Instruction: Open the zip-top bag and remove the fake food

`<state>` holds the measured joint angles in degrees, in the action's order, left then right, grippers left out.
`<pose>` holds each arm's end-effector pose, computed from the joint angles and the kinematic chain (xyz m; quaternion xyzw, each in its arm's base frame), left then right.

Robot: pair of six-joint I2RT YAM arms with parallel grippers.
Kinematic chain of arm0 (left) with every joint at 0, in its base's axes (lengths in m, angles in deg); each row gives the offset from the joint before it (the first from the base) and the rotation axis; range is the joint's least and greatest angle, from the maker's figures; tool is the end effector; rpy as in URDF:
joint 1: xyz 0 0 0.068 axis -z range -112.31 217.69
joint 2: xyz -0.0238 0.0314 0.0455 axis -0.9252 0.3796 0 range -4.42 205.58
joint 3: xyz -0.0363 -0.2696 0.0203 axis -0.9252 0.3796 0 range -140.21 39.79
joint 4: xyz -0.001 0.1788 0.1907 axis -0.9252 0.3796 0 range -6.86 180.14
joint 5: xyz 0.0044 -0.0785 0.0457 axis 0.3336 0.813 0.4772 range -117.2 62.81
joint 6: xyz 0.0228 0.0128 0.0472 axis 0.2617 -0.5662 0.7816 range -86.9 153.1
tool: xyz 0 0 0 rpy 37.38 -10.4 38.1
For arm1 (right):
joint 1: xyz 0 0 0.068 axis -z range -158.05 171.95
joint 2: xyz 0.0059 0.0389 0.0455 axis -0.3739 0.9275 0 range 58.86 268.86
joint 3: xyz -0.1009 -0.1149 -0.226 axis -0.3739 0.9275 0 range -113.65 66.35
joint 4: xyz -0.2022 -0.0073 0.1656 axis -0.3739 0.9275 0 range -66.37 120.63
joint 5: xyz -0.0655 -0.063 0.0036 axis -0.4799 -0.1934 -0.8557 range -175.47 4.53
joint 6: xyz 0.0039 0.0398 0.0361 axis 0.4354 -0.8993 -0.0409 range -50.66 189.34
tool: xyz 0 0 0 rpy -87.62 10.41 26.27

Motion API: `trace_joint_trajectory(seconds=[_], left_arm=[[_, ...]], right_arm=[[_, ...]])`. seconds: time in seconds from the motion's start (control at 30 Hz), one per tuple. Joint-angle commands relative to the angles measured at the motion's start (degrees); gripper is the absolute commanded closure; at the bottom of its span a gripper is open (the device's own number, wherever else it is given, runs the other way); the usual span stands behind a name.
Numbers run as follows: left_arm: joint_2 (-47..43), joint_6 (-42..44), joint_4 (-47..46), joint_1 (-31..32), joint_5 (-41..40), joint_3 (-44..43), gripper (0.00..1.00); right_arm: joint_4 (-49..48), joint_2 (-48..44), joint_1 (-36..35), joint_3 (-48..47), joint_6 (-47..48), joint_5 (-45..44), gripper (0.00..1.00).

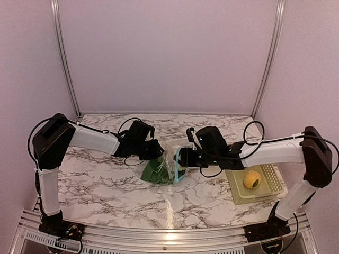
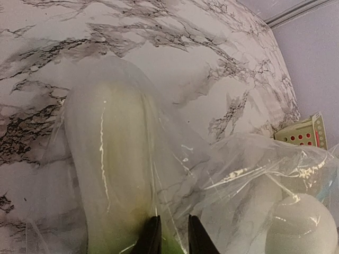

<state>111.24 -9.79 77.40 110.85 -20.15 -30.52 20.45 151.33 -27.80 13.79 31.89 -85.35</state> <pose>0.3132 -0.2995 0.1496 0.0283 0.9031 -0.3306 0.2727 0.2234 0.2638 0.2006 -0.0963 0.8886 0.3099 0.3241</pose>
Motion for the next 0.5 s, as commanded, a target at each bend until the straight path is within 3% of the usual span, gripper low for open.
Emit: trace_joint_trajectory(seconds=[0.0,0.47], left_arm=[[1.15,1.18,7.92,-1.41,-2.31,1.95,0.81],[1.43,2.12,8.46,-1.50,-1.55,1.13,0.81]], right_arm=[[2.90,-3.92,-0.64,0.53,0.81,1.03,0.64],[18.95,-19.87,-0.62,4.27,1.67,-4.26,0.65]])
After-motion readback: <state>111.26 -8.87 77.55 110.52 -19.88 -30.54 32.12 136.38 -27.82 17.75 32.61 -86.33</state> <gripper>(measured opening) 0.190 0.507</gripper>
